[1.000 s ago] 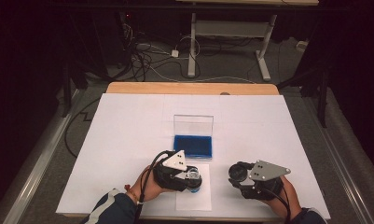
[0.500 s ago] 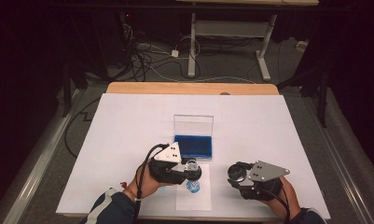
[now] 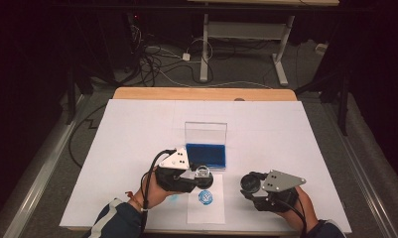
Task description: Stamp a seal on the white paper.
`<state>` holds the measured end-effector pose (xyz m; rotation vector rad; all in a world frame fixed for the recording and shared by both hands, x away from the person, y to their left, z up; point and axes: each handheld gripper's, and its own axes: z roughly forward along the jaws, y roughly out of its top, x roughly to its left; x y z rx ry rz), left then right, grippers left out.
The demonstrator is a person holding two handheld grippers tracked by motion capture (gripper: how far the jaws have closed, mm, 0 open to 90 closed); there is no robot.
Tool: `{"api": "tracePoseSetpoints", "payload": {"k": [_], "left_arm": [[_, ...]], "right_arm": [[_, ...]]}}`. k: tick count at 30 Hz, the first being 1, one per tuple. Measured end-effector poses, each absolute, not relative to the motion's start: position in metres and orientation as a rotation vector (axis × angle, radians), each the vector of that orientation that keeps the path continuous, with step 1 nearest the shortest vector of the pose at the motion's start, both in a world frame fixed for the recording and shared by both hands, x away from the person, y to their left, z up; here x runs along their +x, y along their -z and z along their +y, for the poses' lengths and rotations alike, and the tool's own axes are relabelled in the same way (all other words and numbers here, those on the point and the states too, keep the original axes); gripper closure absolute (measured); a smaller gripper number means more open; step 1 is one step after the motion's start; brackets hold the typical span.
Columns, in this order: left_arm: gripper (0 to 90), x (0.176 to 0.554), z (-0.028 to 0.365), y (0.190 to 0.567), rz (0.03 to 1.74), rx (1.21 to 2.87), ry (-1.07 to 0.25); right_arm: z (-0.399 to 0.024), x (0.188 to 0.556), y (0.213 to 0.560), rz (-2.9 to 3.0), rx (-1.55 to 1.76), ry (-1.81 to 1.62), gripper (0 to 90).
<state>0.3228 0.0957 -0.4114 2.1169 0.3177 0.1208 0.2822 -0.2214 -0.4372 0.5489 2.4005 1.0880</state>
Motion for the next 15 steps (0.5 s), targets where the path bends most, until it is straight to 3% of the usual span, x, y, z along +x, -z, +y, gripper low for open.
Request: {"api": "tracePoseSetpoints", "payload": {"k": [15], "left_arm": [[54.2, 0.3232, 0.1001, 0.4047, 0.315, 2.103, -0.127]], "right_arm": [[-0.2211, 0.2817, 0.4377, 2.401, 0.547, -1.093, 38.9]]}}
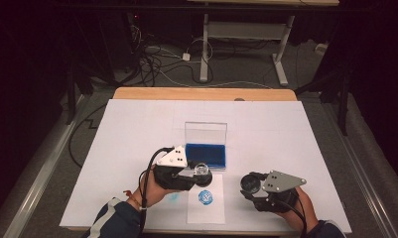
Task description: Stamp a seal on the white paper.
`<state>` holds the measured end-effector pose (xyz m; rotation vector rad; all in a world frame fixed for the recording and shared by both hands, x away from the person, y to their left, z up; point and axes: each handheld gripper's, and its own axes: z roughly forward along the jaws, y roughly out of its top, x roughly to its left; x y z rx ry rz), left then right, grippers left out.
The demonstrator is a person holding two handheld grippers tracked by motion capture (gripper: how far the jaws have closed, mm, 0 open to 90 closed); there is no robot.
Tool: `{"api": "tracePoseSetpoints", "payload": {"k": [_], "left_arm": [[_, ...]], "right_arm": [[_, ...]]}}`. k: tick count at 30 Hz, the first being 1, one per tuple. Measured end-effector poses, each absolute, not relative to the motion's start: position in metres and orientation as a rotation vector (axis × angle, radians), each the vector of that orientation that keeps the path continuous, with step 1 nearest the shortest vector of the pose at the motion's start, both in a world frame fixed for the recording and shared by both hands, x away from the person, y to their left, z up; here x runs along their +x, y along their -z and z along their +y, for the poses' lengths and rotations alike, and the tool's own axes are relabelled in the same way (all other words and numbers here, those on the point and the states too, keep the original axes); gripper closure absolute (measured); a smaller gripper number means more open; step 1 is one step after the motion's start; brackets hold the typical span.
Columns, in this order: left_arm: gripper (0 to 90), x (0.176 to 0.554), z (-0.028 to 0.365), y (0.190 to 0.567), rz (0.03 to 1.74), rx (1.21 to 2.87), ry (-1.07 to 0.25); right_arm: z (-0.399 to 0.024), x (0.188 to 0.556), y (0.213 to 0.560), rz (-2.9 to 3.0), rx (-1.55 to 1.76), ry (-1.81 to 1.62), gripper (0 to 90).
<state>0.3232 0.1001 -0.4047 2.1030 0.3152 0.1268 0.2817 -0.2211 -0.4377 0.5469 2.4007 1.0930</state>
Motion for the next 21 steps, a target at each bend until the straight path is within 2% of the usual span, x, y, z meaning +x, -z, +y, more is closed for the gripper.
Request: {"api": "tracePoseSetpoints", "payload": {"k": [21], "left_arm": [[54.1, 0.3187, 0.0980, 0.3964, 0.310, 2.055, -0.147]], "right_arm": [[-0.2121, 0.2842, 0.4374, 2.399, 0.520, -1.124, 38.9]]}}
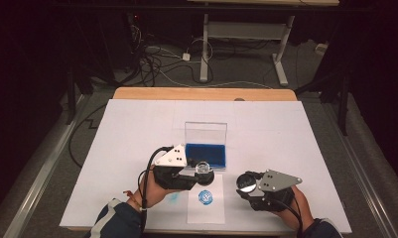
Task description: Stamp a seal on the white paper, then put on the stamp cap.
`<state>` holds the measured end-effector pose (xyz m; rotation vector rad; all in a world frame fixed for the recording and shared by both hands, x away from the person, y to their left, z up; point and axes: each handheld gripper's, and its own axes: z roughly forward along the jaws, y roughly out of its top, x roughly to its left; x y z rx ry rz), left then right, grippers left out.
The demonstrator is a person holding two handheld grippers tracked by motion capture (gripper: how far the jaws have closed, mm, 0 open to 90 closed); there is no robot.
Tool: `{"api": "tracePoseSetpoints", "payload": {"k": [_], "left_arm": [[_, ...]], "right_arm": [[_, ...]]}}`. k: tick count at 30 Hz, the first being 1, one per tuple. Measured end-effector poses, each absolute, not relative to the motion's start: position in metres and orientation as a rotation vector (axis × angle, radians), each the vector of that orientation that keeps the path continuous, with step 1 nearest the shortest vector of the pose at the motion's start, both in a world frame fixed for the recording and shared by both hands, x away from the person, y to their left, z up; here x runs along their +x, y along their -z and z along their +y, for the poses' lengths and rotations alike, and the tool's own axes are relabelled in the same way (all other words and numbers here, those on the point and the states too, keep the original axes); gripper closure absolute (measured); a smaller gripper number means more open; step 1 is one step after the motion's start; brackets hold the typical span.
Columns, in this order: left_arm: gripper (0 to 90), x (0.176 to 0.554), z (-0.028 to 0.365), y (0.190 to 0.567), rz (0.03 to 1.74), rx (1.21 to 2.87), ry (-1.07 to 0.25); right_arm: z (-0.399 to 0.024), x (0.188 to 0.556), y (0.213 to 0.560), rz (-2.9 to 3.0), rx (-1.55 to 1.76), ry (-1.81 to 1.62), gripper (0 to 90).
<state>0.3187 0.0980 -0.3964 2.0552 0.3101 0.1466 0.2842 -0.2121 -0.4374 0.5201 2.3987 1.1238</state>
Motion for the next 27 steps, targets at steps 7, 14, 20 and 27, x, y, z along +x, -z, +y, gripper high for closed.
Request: {"api": "tracePoseSetpoints", "payload": {"k": [7, 14, 20, 27], "left_arm": [[54.2, 0.317, 0.095, 0.396, 0.293, 2.057, -0.144], [54.2, 0.318, 0.088, 0.393, 0.276, 2.034, -0.139], [54.1, 0.316, 0.080, 0.390, 0.253, 2.014, -0.122], [54.1, 0.317, 0.074, 0.390, 0.242, 1.986, -0.090]], "right_arm": [[-0.207, 0.283, 0.438, 2.404, 0.512, -1.120, 38.9], [-0.199, 0.280, 0.442, 2.422, 0.506, -1.133, 38.8], [-0.185, 0.282, 0.445, 2.433, 0.514, -1.180, 38.9], [-0.173, 0.283, 0.446, 2.442, 0.530, -1.231, 38.9]]}}
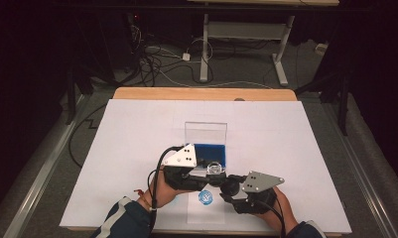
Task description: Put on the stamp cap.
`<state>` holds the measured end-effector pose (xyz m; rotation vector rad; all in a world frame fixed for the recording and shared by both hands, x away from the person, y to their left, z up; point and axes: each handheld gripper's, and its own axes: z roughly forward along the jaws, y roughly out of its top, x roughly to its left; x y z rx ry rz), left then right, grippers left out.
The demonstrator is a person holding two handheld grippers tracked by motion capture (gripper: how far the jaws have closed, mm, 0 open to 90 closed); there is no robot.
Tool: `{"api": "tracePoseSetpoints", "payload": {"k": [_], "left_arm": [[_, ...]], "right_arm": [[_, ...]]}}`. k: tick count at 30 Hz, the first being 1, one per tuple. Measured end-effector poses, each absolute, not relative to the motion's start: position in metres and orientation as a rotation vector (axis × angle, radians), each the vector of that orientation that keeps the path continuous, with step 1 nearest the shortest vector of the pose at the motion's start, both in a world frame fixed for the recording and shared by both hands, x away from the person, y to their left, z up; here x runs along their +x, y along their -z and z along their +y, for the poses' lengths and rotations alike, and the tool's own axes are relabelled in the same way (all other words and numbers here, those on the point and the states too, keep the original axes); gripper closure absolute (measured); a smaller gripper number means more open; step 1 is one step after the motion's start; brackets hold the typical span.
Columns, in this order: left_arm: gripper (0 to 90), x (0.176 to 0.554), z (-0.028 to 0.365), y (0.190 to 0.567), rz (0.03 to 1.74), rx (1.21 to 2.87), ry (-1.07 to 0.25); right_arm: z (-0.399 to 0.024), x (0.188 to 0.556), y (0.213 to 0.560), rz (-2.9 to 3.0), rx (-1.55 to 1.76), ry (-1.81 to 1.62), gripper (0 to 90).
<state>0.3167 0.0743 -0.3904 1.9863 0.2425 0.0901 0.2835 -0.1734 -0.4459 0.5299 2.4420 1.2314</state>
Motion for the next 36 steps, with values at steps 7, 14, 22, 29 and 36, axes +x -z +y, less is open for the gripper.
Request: {"api": "tracePoseSetpoints", "payload": {"k": [7, 14, 22, 29, 36], "left_arm": [[54.1, 0.316, 0.067, 0.393, 0.227, 1.981, -0.070], [54.1, 0.315, 0.060, 0.399, 0.216, 2.000, -0.061], [54.1, 0.317, 0.057, 0.405, 0.216, 2.011, -0.063], [54.1, 0.317, 0.055, 0.409, 0.207, 1.983, -0.052], [54.1, 0.316, 0.056, 0.410, 0.216, 1.941, -0.049]], "right_arm": [[-0.163, 0.285, 0.448, 2.462, 0.537, -1.247, 38.9], [-0.160, 0.289, 0.448, 2.461, 0.536, -1.265, 38.8], [-0.160, 0.289, 0.447, 2.460, 0.553, -1.285, 38.9], [-0.160, 0.289, 0.447, 2.463, 0.572, -1.297, 38.9], [-0.161, 0.289, 0.448, 2.455, 0.591, -1.336, 38.9]]}}
